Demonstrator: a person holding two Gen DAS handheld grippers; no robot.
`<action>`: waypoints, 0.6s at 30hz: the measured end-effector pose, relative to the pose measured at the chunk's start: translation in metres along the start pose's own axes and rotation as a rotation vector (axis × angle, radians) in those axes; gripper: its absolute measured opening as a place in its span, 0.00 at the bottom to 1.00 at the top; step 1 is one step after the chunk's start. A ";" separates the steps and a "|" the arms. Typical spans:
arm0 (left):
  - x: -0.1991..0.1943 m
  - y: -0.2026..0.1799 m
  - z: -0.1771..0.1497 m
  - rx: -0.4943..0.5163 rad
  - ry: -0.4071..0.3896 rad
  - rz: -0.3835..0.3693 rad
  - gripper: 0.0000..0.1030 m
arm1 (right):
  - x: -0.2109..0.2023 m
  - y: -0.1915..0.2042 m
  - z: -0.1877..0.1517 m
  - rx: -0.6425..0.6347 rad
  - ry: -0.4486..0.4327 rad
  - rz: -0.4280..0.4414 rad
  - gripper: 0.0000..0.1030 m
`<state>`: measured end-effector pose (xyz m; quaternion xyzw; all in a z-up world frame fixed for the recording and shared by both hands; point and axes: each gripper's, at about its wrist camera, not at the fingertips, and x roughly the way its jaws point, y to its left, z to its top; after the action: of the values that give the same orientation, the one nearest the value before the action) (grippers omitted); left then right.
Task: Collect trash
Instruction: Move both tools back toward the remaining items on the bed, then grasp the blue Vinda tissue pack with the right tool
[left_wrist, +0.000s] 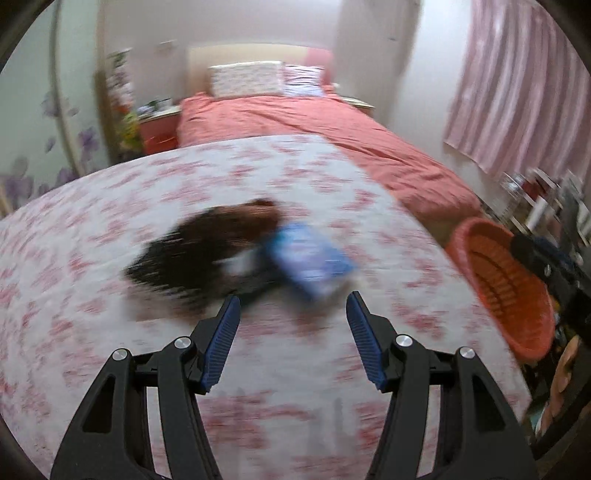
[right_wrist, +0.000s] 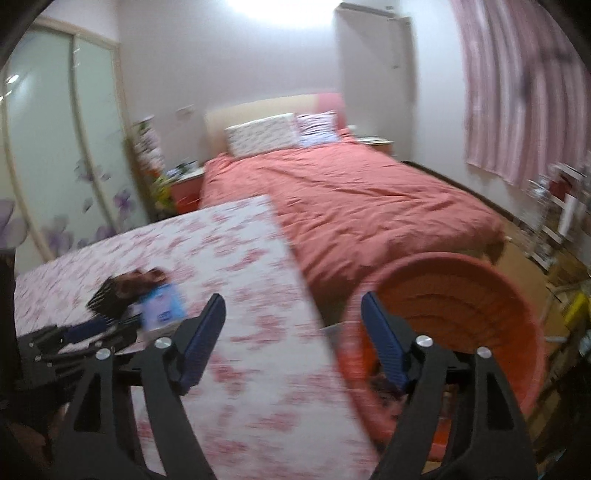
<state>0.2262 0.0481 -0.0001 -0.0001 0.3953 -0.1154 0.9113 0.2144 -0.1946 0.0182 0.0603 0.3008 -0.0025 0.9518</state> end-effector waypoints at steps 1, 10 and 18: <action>-0.002 0.012 -0.001 -0.020 -0.003 0.017 0.58 | 0.006 0.012 0.000 -0.017 0.009 0.017 0.76; -0.016 0.091 -0.009 -0.132 -0.026 0.103 0.59 | 0.063 0.091 -0.007 -0.096 0.144 0.149 0.76; -0.017 0.123 -0.017 -0.179 -0.018 0.105 0.59 | 0.106 0.114 -0.013 -0.157 0.245 0.122 0.74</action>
<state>0.2283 0.1730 -0.0109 -0.0619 0.3953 -0.0319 0.9159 0.2982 -0.0761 -0.0398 0.0038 0.4097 0.0861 0.9081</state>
